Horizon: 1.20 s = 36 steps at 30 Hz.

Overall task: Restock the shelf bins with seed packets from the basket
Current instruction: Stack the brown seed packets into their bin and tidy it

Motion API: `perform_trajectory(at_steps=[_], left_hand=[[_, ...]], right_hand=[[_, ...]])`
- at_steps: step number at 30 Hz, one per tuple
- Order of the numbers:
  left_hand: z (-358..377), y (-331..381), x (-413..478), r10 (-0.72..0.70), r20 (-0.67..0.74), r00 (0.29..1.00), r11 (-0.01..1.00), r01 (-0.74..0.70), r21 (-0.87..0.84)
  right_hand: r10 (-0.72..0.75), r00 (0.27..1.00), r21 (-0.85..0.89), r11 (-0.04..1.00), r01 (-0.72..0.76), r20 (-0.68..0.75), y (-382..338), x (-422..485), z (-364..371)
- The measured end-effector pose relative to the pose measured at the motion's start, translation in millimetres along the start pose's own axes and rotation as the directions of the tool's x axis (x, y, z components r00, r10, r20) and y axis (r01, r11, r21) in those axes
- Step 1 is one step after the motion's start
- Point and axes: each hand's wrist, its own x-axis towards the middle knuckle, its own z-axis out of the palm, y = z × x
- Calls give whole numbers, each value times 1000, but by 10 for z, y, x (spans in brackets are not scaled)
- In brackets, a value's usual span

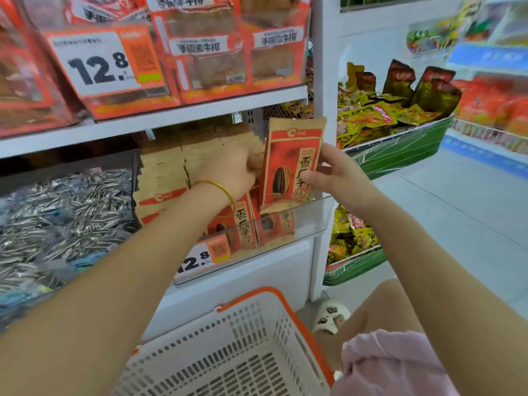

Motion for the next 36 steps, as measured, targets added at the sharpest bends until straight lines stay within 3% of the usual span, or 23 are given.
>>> perform_trajectory(at_steps=[9, 13, 18, 22, 28, 30, 33, 35, 36], left_hand=[[-79, 66, 161, -78, -86, 993, 987, 65, -147], [-89, -34, 116, -110, -40, 993, 962, 97, -254], [-170, 2, 15, -125, -5, 992, 887, 110, -448], [-61, -4, -69, 95, -12, 995, 985, -96, -142], [77, -68, -193, 138, -56, 989, 990, -136, 43], [50, -65, -219, 161, -40, 986, 983, -157, 97], [-49, -86, -227, 125, -54, 991, 992, -127, -29], [-106, -140, -162, 43, -81, 996, 997, -49, -67], [-118, -181, -111, 1, -35, 999, 1000, -1, 13]], right_hand=[[4, 999, -338, 941, 15, 54, 141, 132, 148], [64, 993, -522, 853, -1, 103, 174, 150, 229], [152, 969, -594, 804, -7, 195, 134, 157, 303], [181, 967, -616, 787, -32, 182, 131, 128, 309], [220, 969, -600, 792, -112, 110, 159, 103, 350], [120, 992, -515, 849, -123, -38, 106, 113, 388], [150, 953, -75, 982, -175, -262, -77, 247, 431], [310, 925, 120, 949, -290, -220, -92, 485, 455], [420, 896, 194, 900, -391, -146, -88, 587, 470]])
